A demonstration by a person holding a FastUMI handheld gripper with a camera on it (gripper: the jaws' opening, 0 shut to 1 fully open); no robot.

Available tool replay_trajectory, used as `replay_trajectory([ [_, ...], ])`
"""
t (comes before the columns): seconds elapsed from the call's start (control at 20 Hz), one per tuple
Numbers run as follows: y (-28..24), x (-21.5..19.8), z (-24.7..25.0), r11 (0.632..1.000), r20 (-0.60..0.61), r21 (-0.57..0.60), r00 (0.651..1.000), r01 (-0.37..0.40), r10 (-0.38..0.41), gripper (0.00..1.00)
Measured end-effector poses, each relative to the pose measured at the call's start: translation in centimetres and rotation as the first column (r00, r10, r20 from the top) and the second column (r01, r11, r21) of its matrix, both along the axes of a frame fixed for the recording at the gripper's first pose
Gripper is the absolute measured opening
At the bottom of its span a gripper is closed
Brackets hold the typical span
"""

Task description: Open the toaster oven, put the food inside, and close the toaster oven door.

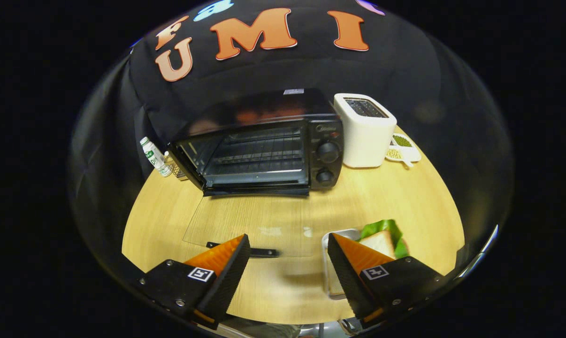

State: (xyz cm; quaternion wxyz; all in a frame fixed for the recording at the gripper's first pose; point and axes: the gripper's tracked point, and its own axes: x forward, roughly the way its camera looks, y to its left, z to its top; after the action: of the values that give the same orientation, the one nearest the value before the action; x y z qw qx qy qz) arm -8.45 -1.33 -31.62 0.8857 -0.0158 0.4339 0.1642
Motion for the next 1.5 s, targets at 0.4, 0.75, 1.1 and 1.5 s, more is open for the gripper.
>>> replay_trajectory([
  [0.4, -9.8, 3.2, 0.0, 0.995, -0.16, 0.017, 0.982, -0.098, 0.099, 0.98],
  [0.75, -13.5, 1.8, -3.1, 0.982, -0.405, 0.124, 0.896, -0.143, 0.181, 0.99],
  [1.1, -12.2, -0.4, -7.2, 0.969, -0.545, 0.185, 0.803, -0.164, 0.24, 0.76],
  [1.5, -11.3, -0.4, -6.9, 0.971, -0.57, 0.208, 0.792, -0.119, 0.219, 0.39],
])
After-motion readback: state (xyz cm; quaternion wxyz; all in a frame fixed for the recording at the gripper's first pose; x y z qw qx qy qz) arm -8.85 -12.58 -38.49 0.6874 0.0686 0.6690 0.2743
